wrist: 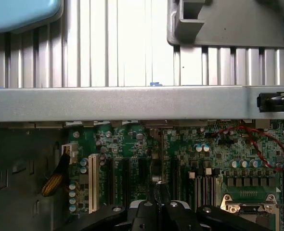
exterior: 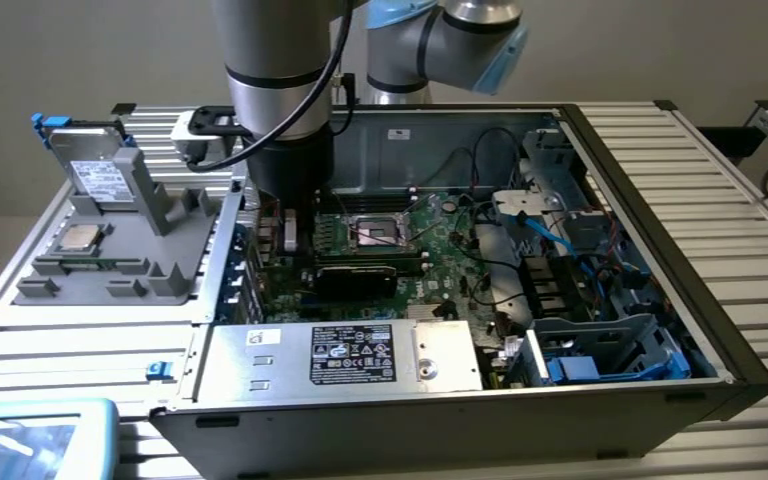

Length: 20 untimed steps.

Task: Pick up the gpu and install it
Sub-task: 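Press down on the gpu until it lock into place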

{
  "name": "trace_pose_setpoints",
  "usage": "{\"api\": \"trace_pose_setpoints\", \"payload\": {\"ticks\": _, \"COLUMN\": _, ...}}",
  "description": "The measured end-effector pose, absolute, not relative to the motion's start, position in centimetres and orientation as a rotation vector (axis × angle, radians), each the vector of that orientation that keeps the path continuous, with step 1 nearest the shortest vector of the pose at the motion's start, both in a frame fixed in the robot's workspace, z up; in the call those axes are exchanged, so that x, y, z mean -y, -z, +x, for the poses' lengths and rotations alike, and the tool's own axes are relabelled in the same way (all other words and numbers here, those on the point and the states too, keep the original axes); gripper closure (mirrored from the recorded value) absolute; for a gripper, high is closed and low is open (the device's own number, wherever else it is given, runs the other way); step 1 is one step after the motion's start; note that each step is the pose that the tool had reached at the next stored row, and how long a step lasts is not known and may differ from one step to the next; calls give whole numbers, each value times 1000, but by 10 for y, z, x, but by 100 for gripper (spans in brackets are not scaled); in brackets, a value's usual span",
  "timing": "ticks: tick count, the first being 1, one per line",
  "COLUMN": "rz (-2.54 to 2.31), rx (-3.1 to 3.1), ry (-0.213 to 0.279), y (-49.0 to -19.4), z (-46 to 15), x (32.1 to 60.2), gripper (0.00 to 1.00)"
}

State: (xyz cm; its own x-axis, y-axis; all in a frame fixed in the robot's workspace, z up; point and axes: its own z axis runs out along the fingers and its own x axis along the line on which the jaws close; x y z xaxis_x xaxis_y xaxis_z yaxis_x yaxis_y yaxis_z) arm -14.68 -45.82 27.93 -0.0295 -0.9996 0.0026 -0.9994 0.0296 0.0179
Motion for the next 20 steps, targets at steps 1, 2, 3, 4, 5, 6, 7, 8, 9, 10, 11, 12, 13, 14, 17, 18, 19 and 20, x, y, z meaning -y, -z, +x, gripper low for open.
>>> {"api": "trace_pose_setpoints", "payload": {"ticks": 1, "rz": 2178, "rx": 2244, "ry": 17, "y": -279, "z": -148, "x": 458, "gripper": 88}}
{"api": "trace_pose_setpoints", "payload": {"ticks": 2, "rz": 2178, "rx": 2244, "ry": 17, "y": -279, "z": -149, "x": 457, "gripper": 88}}
{"api": "trace_pose_setpoints", "payload": {"ticks": 3, "rz": 2179, "rx": 2244, "ry": 17, "y": -279, "z": -149, "x": 456, "gripper": 88}}
{"api": "trace_pose_setpoints", "payload": {"ticks": 4, "rz": 2178, "rx": 2244, "ry": 17, "y": -279, "z": -149, "x": 456, "gripper": 88}}
{"api": "trace_pose_setpoints", "payload": {"ticks": 5, "rz": 2178, "rx": 2244, "ry": 17, "y": -279, "z": -150, "x": 455, "gripper": 88}}
{"api": "trace_pose_setpoints", "payload": {"ticks": 6, "rz": 2178, "rx": 2244, "ry": 17, "y": -279, "z": -150, "x": 455, "gripper": 88}}
{"api": "trace_pose_setpoints", "payload": {"ticks": 7, "rz": 2178, "rx": 2244, "ry": 17, "y": -279, "z": -150, "x": 454, "gripper": 88}}
{"api": "trace_pose_setpoints", "payload": {"ticks": 8, "rz": 2178, "rx": 2244, "ry": 17, "y": -279, "z": -150, "x": 454, "gripper": 88}}
{"api": "trace_pose_setpoints", "payload": {"ticks": 9, "rz": 2179, "rx": 2243, "ry": 17, "y": -279, "z": -150, "x": 454, "gripper": 88}}
{"api": "trace_pose_setpoints", "payload": {"ticks": 10, "rz": 2179, "rx": 2244, "ry": 17, "y": -278, "z": -150, "x": 454, "gripper": 88}}
{"api": "trace_pose_setpoints", "payload": {"ticks": 11, "rz": 2179, "rx": 2243, "ry": 17, "y": -278, "z": -150, "x": 453, "gripper": 88}}
{"api": "trace_pose_setpoints", "payload": {"ticks": 12, "rz": 2179, "rx": 2243, "ry": 17, "y": -278, "z": -150, "x": 453, "gripper": 88}}
{"api": "trace_pose_setpoints", "payload": {"ticks": 13, "rz": 2179, "rx": 2243, "ry": 17, "y": -278, "z": -150, "x": 452, "gripper": 88}}
{"api": "trace_pose_setpoints", "payload": {"ticks": 14, "rz": 2180, "rx": 2243, "ry": 17, "y": -278, "z": -150, "x": 452, "gripper": 88}}
{"api": "trace_pose_setpoints", "payload": {"ticks": 17, "rz": 2195, "rx": 2228, "ry": 17, "y": -276, "z": -149, "x": 451, "gripper": 88}}
{"api": "trace_pose_setpoints", "payload": {"ticks": 18, "rz": 2200, "rx": 2222, "ry": 18, "y": -276, "z": -148, "x": 451, "gripper": 88}}
{"api": "trace_pose_setpoints", "payload": {"ticks": 19, "rz": 2201, "rx": 2221, "ry": 18, "y": -275, "z": -148, "x": 451, "gripper": 88}}
{"api": "trace_pose_setpoints", "payload": {"ticks": 20, "rz": 2201, "rx": 2220, "ry": 18, "y": -276, "z": -148, "x": 451, "gripper": 88}}
